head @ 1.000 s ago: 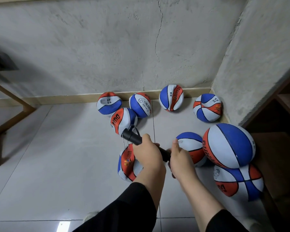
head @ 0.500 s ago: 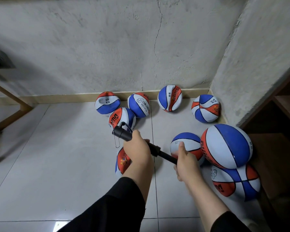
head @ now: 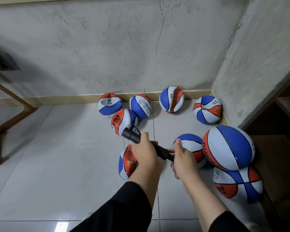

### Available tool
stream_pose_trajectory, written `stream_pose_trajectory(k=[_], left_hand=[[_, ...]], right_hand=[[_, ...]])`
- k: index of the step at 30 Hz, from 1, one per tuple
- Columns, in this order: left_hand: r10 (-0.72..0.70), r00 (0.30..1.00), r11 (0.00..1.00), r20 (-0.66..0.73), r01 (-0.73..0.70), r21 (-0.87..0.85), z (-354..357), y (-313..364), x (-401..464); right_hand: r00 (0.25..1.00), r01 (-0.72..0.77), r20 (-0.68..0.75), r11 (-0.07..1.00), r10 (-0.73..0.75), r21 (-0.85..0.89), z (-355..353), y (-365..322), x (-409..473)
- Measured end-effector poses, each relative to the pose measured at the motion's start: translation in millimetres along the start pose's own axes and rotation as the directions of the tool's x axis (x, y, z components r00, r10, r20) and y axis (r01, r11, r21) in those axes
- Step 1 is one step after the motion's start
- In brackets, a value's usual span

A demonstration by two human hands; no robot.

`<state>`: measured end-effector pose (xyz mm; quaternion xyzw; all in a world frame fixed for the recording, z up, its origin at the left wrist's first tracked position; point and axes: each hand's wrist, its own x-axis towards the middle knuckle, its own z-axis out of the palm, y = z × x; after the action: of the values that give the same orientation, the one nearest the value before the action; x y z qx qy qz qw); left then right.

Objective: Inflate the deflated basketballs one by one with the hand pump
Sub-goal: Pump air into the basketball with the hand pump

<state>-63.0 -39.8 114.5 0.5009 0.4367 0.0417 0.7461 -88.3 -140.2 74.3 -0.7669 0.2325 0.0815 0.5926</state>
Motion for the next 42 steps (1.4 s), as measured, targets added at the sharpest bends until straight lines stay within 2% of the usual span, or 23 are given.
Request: stream_pose_trajectory(k=[6,10,12,16,19,23,26,31,35,39,42], left_hand=[[-0.112,0.993,0.989,0.031,0.114,-0.094,-3.4,12.3,7.5],[-0.08,0.994,0.996,0.072,0.083,-0.042,-1.0,15.2,7.4],[-0.062,0.997,0.996,0.048,0.065,-0.056,-1.5,18.3,10.4],[-0.06,0.997,0.992,0.056,0.066,-0.104,-2.2,21.7,10.7],[-0.064,0.996,0.992,0.056,0.07,-0.105,1.0,14.7,2.4],[-0.074,0.997,0.989,0.035,0.078,-0.126,2.9,7.3,-4.9],[-0.069,0.997,0.992,0.039,0.073,-0.106,4.2,5.3,-7.2],[-0.084,0.993,0.991,0.088,0.092,-0.094,8.0,7.0,-7.5],[-0.084,0.995,0.992,0.06,0.089,-0.088,9.3,8.5,-5.9],[-0.036,0.999,0.992,0.005,0.036,-0.117,3.9,19.0,7.9],[-0.013,1.0,0.996,-0.009,0.012,-0.091,1.1,21.0,9.6]], right_hand=[[0.999,-0.028,-0.031,0.999,0.029,0.028,-21.0,11.6,0.9],[0.999,-0.049,-0.014,0.999,0.049,0.012,-30.3,10.3,-3.5],[0.996,-0.089,-0.02,0.995,0.09,0.047,-33.5,10.6,-4.4],[0.997,-0.077,-0.026,0.995,0.078,0.057,-32.7,12.8,-2.5],[0.998,-0.054,-0.036,0.998,0.056,0.039,-24.6,8.0,-3.2],[0.997,0.065,-0.041,0.992,-0.07,-0.111,-11.6,-4.1,-4.6],[0.995,0.097,-0.021,0.982,-0.102,-0.161,-6.9,-7.3,-4.2],[0.994,0.098,-0.036,0.984,-0.104,-0.146,-6.1,-2.8,-2.6],[0.998,0.062,-0.004,0.996,-0.062,-0.07,-8.0,-0.9,-6.0],[0.996,-0.084,-0.035,0.994,0.086,0.067,-19.7,5.4,-1.4],[0.983,-0.178,-0.023,0.98,0.181,0.093,-23.4,8.9,-3.9]])
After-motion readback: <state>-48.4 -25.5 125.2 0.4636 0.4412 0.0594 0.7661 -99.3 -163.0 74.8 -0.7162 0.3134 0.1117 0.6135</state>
